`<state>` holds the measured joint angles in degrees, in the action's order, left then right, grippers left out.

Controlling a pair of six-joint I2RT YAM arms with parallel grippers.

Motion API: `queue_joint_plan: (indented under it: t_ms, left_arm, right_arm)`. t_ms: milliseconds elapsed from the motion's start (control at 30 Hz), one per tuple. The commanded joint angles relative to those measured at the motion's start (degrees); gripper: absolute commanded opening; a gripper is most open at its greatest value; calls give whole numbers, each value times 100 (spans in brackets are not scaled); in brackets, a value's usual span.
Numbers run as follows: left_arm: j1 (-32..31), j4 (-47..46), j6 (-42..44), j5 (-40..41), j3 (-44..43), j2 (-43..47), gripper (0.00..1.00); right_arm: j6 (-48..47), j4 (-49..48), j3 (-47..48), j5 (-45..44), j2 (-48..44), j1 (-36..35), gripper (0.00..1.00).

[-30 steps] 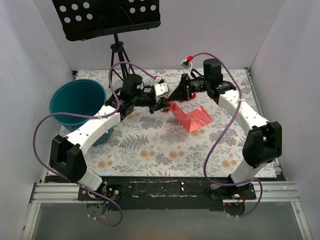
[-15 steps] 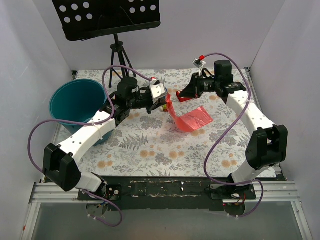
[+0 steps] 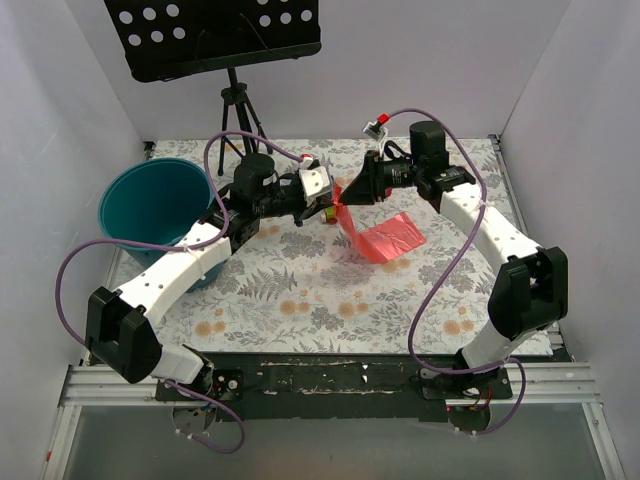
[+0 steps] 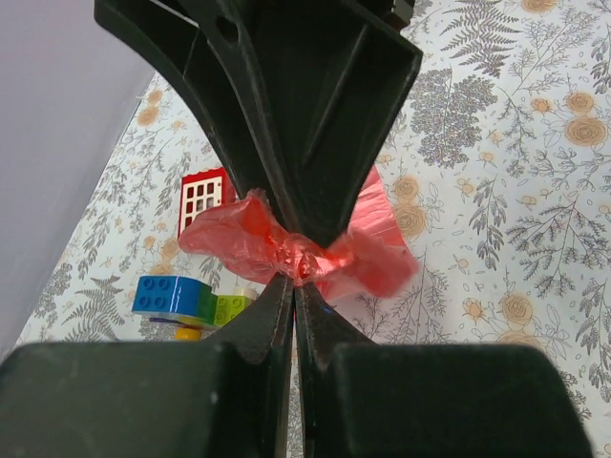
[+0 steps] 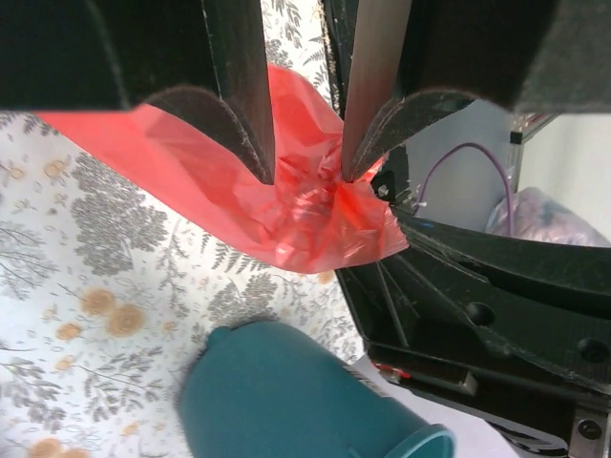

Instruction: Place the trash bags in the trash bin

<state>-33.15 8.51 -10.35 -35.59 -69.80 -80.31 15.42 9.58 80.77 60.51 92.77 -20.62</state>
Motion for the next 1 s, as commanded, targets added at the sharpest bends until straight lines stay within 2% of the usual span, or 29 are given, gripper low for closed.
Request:
queue_joint_plan:
  t_ms: [0, 233, 267, 367, 733, 967]
  left_arm:
    - [-34, -122, 33, -44, -42, 112, 0]
    - [-60, -113, 51, -79, -112, 33, 0]
    - [-60, -122, 51, -97, -113, 33, 0]
    - [-60, -113, 77, -115, -122, 42, 0]
    - [-16, 493, 911, 35, 133, 323, 0]
    - [-16, 599, 991, 158, 186, 315, 0]
  right_arm:
    - [338, -588, 184, 540, 127, -196, 44]
    - [365, -669, 228, 664, 188, -364, 47]
    - [339, -634, 228, 594, 189, -364, 41]
    - [269, -616, 193, 488, 189, -364, 3]
    - [137, -413, -17, 487, -119, 189, 1]
    - [207, -484, -114, 620, -180, 366, 1]
